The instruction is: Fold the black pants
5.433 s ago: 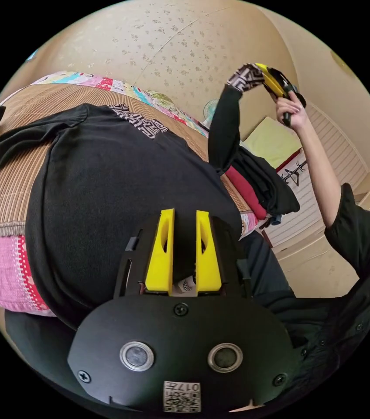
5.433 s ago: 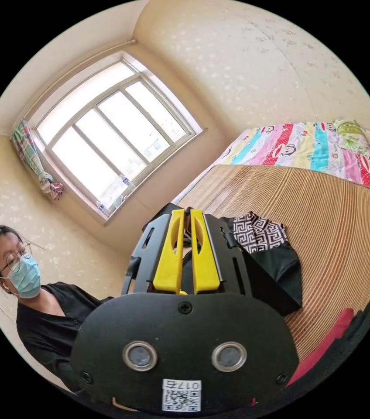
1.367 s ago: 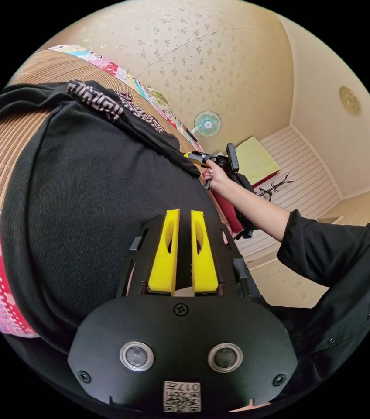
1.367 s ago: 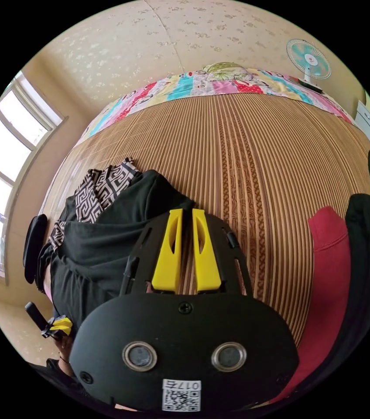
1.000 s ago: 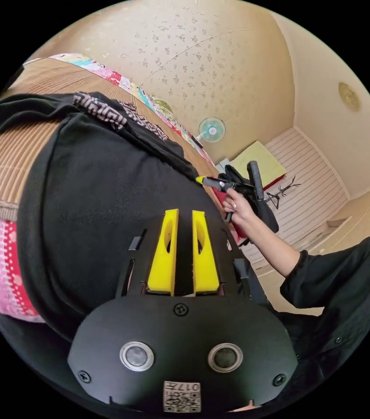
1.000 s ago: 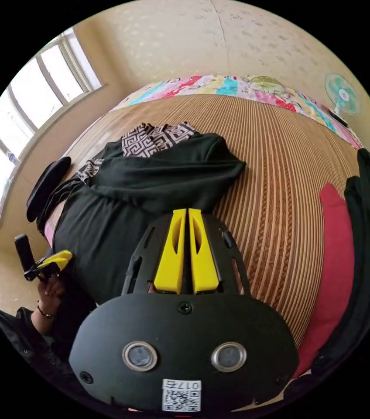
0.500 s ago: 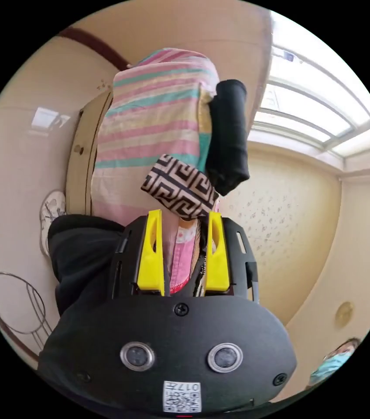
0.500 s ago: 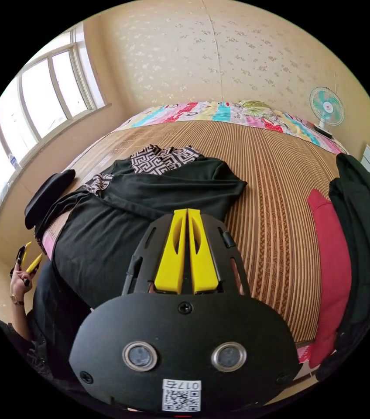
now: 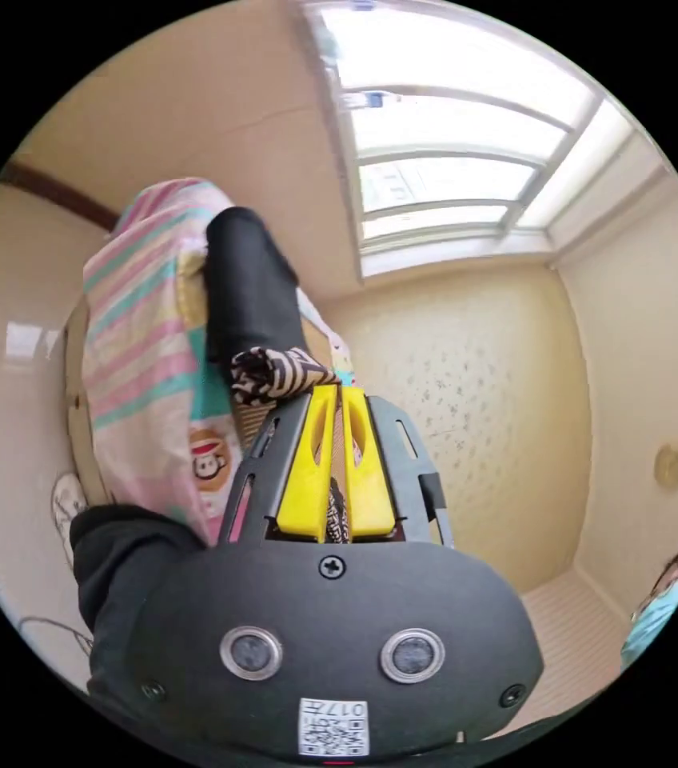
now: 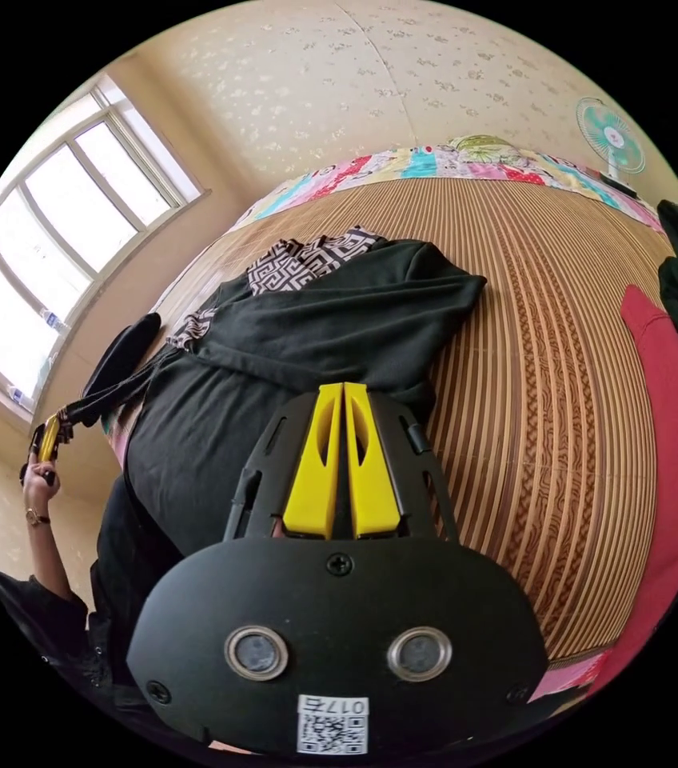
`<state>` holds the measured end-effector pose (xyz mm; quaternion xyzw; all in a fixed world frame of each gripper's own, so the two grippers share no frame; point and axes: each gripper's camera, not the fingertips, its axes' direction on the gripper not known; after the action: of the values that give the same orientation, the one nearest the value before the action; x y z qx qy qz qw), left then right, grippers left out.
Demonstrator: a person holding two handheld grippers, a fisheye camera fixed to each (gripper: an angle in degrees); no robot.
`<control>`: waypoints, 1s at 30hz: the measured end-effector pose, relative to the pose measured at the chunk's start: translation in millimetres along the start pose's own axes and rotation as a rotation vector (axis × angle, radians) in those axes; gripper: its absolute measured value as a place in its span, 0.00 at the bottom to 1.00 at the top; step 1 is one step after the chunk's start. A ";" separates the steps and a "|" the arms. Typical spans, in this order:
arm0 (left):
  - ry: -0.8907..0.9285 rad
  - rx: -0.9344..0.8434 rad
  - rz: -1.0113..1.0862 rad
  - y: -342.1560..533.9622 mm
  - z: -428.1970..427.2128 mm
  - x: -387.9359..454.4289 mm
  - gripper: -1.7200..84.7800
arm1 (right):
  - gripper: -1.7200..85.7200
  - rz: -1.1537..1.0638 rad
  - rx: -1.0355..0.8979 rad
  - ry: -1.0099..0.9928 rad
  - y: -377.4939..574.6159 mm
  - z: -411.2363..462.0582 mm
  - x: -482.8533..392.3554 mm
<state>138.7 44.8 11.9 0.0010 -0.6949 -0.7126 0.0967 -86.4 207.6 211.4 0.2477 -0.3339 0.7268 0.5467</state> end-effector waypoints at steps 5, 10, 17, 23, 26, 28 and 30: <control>0.137 -0.159 0.570 105.2 127.2 193.8 0.02 | 0.02 0.019 0.014 -0.049 -2.4 -5.1 16.0; 0.281 -0.537 0.746 317.3 272.7 261.5 0.04 | 0.02 0.072 0.026 -0.147 -5.9 -9.8 40.3; 0.226 -0.934 0.813 576.9 310.1 196.1 0.12 | 0.02 0.192 0.106 -0.226 0.1 -19.8 71.3; 0.048 -0.909 0.681 537.8 260.3 108.7 0.13 | 0.02 0.235 0.099 -0.321 -4.7 -9.0 89.3; -0.087 -0.807 0.661 491.3 221.6 76.6 0.14 | 0.03 0.240 0.103 -0.322 -7.2 -5.2 88.8; -0.206 -0.755 0.650 469.0 203.7 59.2 0.14 | 0.03 0.250 0.091 -0.322 -11.5 -3.2 87.5; -0.288 -0.715 0.636 455.0 191.9 43.8 0.15 | 0.04 0.189 0.104 -0.320 -14.9 -14.6 74.3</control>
<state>131.7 221.7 474.9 -0.3428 -0.3794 -0.8342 0.2065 -92.8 268.1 258.9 0.3554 -0.4005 0.7425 0.4024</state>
